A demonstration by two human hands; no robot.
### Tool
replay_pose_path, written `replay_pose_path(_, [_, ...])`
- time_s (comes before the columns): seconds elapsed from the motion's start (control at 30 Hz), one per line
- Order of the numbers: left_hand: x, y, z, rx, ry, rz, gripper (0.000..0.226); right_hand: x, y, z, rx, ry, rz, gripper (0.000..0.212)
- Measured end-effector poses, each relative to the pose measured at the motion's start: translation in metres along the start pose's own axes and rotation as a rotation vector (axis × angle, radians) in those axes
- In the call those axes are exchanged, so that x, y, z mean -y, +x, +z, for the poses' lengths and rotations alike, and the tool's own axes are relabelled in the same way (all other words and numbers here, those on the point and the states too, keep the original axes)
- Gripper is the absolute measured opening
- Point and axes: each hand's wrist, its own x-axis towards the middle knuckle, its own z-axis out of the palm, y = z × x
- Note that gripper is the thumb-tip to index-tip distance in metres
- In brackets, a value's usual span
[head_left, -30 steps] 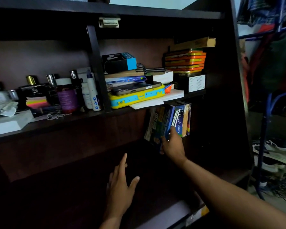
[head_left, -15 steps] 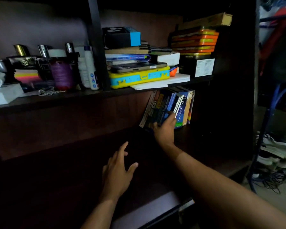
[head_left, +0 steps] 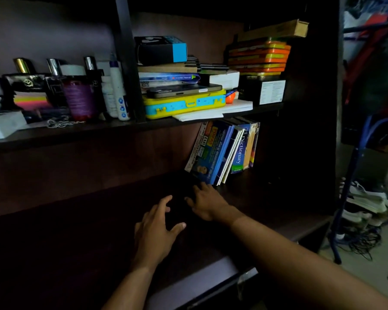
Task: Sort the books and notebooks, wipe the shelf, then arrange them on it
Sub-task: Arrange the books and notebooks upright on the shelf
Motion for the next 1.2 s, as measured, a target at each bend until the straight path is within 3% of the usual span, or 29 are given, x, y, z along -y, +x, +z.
replay_pose_path(0.1, [0.002,0.000,0.001,0.014,0.007,0.003,0.075,0.001,0.011,0.003,0.075,-0.002,0.009,0.077])
replay_pose_path(0.2, [0.003,0.001,0.002,0.023,0.021,0.008,0.072,0.003,0.021,0.003,0.077,0.013,0.009,0.081])
replay_pose_path(0.43, [0.001,0.002,-0.001,0.060,0.103,0.021,0.058,0.013,-0.030,-0.015,-0.157,0.315,-0.053,0.039])
replay_pose_path(0.63, [-0.023,-0.018,-0.012,0.104,0.166,0.145,0.037,-0.006,-0.173,-0.059,-0.341,0.457,-0.038,0.029])
replay_pose_path(0.7, [-0.045,-0.035,-0.005,0.096,0.091,0.216,0.033,-0.025,-0.235,-0.084,-0.392,0.482,0.038,0.026])
replay_pose_path(0.8, [-0.121,-0.071,0.026,0.160,-0.098,0.344,0.031,-0.064,-0.327,-0.119,-0.422,0.425,0.125,0.019])
replay_pose_path(1.0, [-0.321,-0.181,0.089,0.564,-0.286,0.762,0.028,-0.122,-0.502,-0.189,-0.469,0.180,0.352,0.021])
replay_pose_path(1.2, [-0.416,-0.268,0.121,0.740,-0.339,0.876,0.047,-0.147,-0.637,-0.231,-0.521,0.075,0.585,0.016])
